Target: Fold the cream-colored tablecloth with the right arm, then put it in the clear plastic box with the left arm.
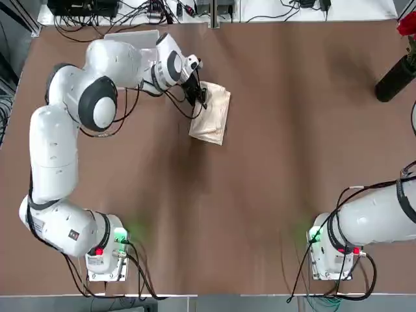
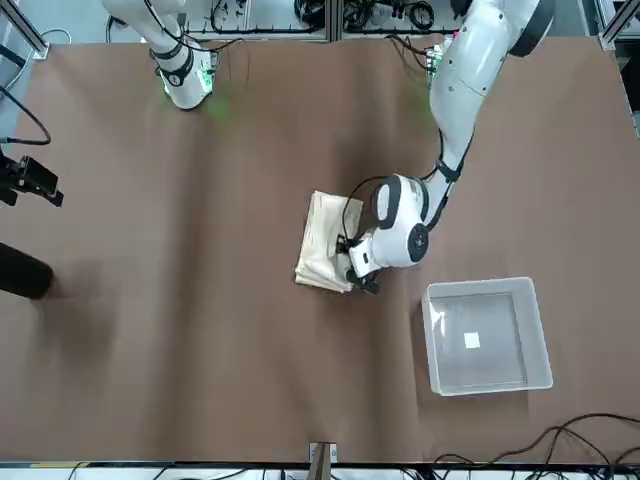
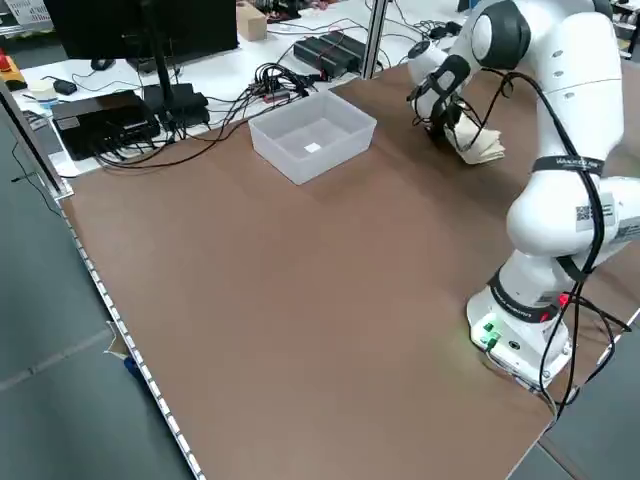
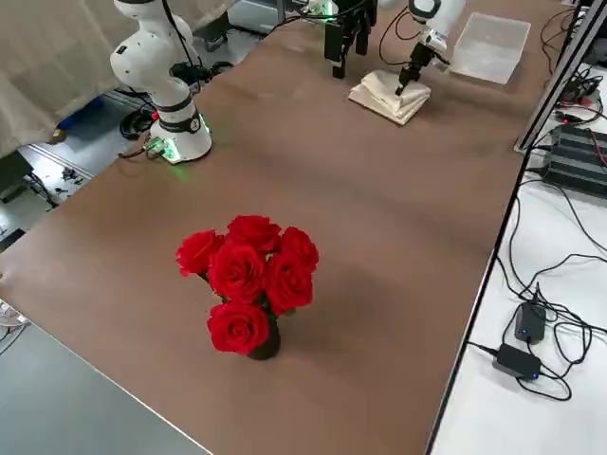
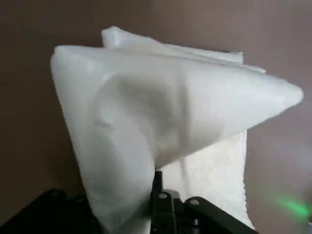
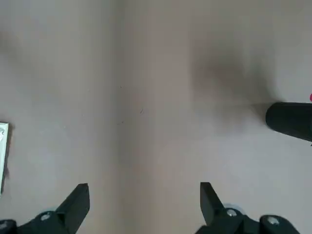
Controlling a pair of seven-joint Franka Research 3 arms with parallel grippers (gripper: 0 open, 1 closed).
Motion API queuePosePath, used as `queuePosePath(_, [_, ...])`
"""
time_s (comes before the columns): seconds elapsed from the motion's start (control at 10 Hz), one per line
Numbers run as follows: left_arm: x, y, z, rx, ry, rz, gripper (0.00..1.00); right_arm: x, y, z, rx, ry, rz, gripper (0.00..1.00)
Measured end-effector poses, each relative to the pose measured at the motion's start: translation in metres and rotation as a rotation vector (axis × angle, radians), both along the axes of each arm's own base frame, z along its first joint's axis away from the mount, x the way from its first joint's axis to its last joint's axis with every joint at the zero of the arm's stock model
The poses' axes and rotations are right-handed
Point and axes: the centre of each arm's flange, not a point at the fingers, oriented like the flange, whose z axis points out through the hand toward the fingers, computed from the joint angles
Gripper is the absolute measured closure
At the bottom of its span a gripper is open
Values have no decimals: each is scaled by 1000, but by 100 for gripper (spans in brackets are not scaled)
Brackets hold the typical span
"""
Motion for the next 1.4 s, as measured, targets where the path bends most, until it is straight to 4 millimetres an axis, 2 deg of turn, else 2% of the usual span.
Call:
queuePosePath(0.4, [36,58,87,-60,0,-3,85,0,0,0,0,1,-1,0])
queuePosePath(0.7, [47,84,122,-12,-52,-65,85,0,0,0,0,1,0,0])
queuePosePath(1.2, [83,188,209,71,-57,-230,85,0,0,0,0,1,0,0])
queuePosePath(1.4, [88,222,236,126,-92,-328,85,0,0,0,0,1,-1,0])
